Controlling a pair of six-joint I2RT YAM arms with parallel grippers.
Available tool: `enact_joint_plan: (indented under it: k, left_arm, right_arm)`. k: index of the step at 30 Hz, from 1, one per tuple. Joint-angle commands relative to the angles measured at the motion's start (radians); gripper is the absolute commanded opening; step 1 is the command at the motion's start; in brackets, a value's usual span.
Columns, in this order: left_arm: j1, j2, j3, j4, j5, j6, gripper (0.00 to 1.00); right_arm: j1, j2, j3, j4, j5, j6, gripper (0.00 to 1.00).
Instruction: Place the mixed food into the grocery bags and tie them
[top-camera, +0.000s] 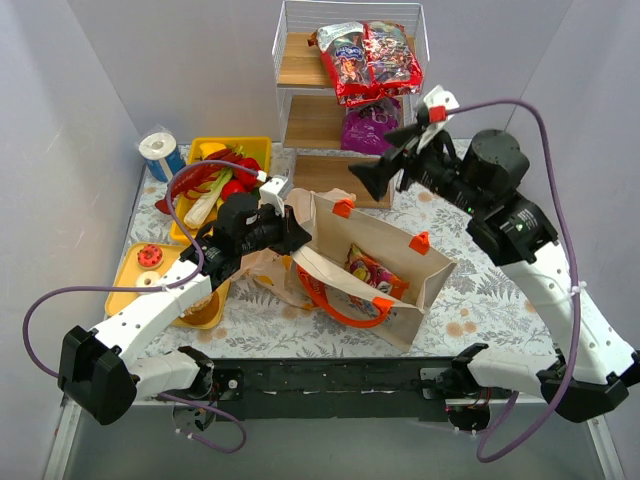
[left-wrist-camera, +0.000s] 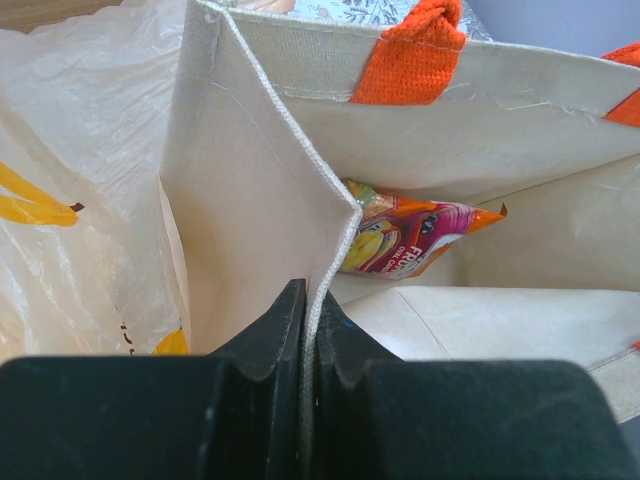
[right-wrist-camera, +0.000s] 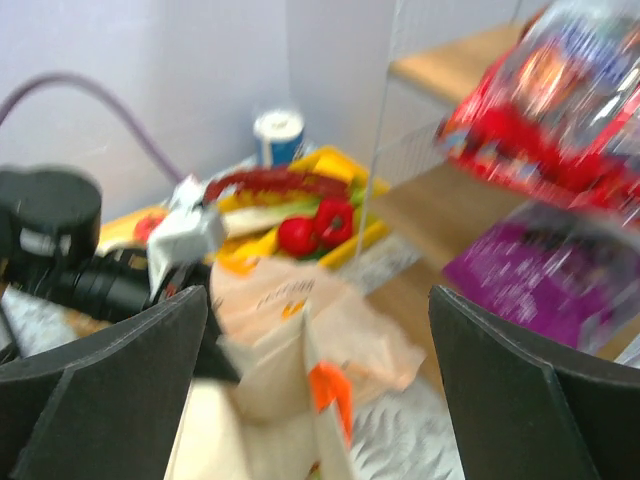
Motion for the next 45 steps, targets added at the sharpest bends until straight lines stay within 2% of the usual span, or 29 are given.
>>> enact_joint_plan:
  k: [1, 8, 14, 21, 25, 27, 28, 30, 33, 34, 35, 36, 41, 45]
  left_arm:
    - [-0.002, -0.001, -0.025, -0.018, -0.017, 0.016, 0.00]
    - [-0.001, 0.019, -0.016, -0.023, -0.004, 0.016, 0.00]
    - [-0.001, 0.019, -0.016, -0.026, -0.013, 0.019, 0.00]
    - [-0.001, 0.013, -0.016, -0.032, -0.022, 0.022, 0.00]
    - [-0.001, 0.010, -0.016, -0.040, -0.039, 0.026, 0.00]
    - [-0.001, 0.007, -0.015, -0.043, -0.043, 0.028, 0.00]
    - [-0.001, 0.005, -0.013, -0.043, -0.043, 0.027, 0.00]
    - [-0.001, 0.005, -0.015, -0.041, -0.043, 0.028, 0.00]
    - [-0.001, 0.002, -0.013, -0.046, -0.043, 0.028, 0.00]
    - [-0.001, 0.001, -0.013, -0.046, -0.043, 0.028, 0.00]
    - [-0.001, -0.001, -0.015, -0.046, -0.043, 0.028, 0.00]
    - [-0.001, -0.003, -0.015, -0.044, -0.045, 0.028, 0.00]
    - [-0.001, -0.004, -0.013, -0.043, -0.045, 0.025, 0.00]
    - [-0.001, -0.001, -0.012, -0.044, -0.039, 0.023, 0.00]
  right_arm:
    - [0.001, 0.152, 0.210, 0.035, 0.117, -0.159, 0.99]
    - [0.003, 0.401, 0.431, 0.096, 0.258, -0.355, 0.99]
    - [0.009, 0.515, 0.459, 0.211, 0.369, -0.488, 0.99]
    - [0.010, 0.608, 0.499, 0.279, 0.465, -0.531, 0.98]
    - [0.010, 0.610, 0.513, 0.289, 0.424, -0.496, 0.84]
    - [0.010, 0.593, 0.491, 0.289, 0.393, -0.476, 0.82]
    - [0.009, 0.581, 0.487, 0.291, 0.384, -0.464, 0.74]
    - [0.009, 0.582, 0.499, 0.289, 0.381, -0.458, 0.68]
    - [0.009, 0.619, 0.543, 0.227, 0.415, -0.472, 0.47]
    - [0.009, 0.631, 0.581, 0.216, 0.421, -0.478, 0.26]
    - [0.009, 0.642, 0.609, 0.204, 0.424, -0.478, 0.11]
    - [0.009, 0.659, 0.637, 0.178, 0.421, -0.478, 0.02]
    - [0.009, 0.654, 0.813, 0.165, 0.345, -0.458, 0.01]
    - [0.009, 0.540, 0.789, 0.252, 0.246, -0.427, 0.01]
